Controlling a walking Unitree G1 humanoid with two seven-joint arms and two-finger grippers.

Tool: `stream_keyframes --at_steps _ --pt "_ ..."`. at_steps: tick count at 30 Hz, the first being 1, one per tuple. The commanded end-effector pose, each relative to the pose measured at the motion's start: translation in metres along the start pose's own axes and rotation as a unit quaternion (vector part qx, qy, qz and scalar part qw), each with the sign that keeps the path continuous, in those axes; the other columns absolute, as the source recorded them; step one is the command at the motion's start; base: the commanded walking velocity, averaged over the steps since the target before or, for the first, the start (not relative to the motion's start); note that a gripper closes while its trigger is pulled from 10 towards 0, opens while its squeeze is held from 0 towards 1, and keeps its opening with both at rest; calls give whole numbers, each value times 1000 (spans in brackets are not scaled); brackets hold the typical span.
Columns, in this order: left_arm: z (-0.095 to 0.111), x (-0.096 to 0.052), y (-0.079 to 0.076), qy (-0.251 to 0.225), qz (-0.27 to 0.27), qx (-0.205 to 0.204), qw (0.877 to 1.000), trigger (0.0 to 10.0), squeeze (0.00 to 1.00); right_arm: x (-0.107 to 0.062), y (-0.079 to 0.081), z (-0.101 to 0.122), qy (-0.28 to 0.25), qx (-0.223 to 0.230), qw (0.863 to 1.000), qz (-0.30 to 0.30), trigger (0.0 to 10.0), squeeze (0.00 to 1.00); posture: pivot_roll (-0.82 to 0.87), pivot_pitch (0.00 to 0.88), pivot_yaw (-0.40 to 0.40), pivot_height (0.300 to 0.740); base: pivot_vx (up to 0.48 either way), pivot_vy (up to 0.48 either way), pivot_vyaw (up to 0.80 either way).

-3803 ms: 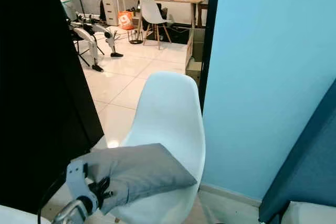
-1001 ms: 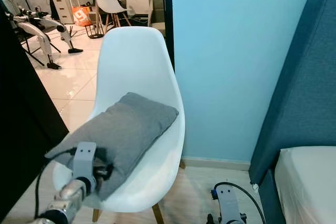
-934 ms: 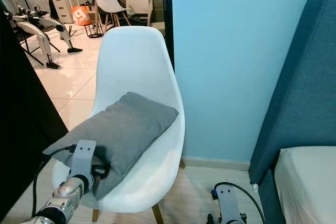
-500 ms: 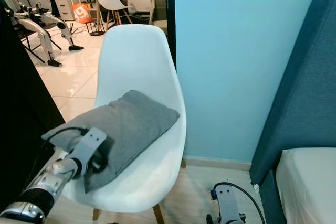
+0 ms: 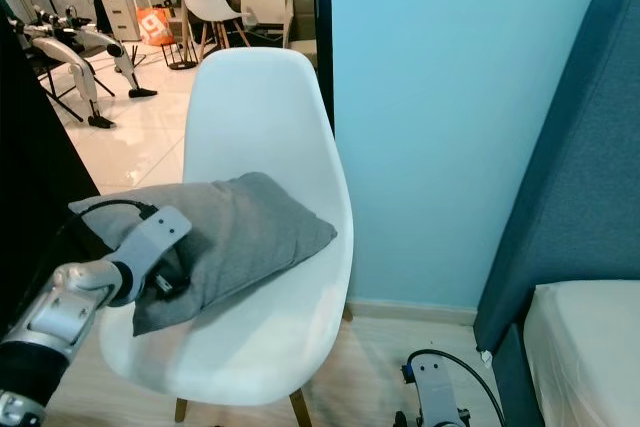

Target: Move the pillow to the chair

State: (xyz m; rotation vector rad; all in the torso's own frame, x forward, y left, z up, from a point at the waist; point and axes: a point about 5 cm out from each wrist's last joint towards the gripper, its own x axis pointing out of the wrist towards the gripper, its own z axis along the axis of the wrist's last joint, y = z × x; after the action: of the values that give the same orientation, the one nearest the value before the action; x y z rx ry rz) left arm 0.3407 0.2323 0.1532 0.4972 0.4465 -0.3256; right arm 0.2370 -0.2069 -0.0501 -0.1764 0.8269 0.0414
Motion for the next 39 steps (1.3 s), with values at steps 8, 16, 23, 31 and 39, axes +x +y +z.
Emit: stream_keyframes --at_steps 8,16,23,31,39 --pt "-9 0 -16 26 -2 -12 1000 10000 0 -1 2 -7 13 -25 1000 3 10000 0 -95 65 2 480 0 0 0" --pt "-2 5 -5 -103 99 -405 903 10000 0 -1 2 -10 20 -53 998 2 10000 0 -91 71 0 480 0 0 0" --pt "-23 -2 2 -113 186 -519 827 10000 0 -2 1 -10 21 -64 998 1 10000 0 -89 70 -1 480 0 0 0" --pt "-26 -25 6 -67 318 -410 852 10000 0 -2 2 -13 25 -75 997 3 10000 0 -83 74 4 480 0 0 0" --pt "-48 -24 -16 -13 327 -472 818 10000 0 -2 3 -13 25 -82 996 4 10000 0 -84 79 5 480 0 0 0"
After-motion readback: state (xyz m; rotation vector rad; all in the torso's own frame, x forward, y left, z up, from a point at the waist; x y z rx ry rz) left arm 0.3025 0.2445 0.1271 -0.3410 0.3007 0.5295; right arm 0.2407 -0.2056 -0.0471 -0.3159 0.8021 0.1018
